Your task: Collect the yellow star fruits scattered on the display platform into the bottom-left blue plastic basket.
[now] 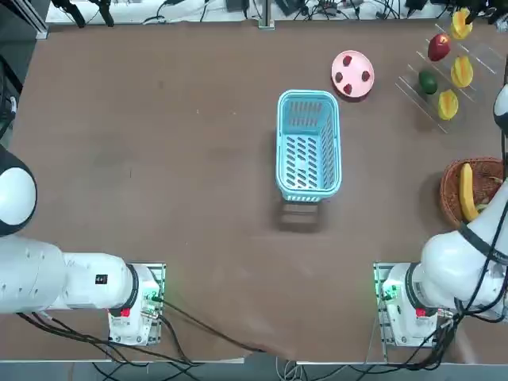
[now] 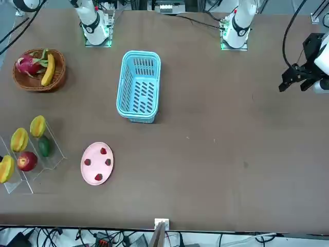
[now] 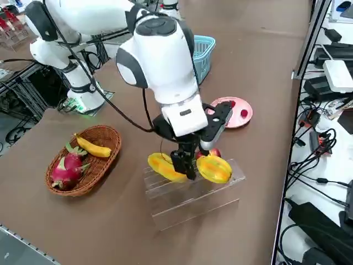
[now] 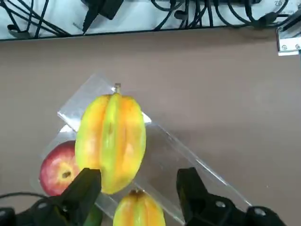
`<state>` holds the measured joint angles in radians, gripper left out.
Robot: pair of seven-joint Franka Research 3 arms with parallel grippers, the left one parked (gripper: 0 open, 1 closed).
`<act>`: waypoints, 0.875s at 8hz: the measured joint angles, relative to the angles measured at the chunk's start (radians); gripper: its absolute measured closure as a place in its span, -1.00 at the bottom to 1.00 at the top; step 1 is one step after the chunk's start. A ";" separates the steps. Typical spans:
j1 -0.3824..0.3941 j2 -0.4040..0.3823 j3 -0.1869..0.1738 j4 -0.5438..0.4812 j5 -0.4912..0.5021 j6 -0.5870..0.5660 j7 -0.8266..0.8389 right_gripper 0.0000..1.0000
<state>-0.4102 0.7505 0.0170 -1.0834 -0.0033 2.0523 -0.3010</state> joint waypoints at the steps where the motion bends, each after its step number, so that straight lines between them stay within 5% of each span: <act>1: 0.000 0.007 0.003 0.000 0.001 0.013 0.000 -0.97; 7: 0.015 0.030 0.011 0.002 0.005 0.065 0.027 -0.97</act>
<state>-0.3952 0.7803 0.0281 -1.0812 0.0021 2.1172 -0.2741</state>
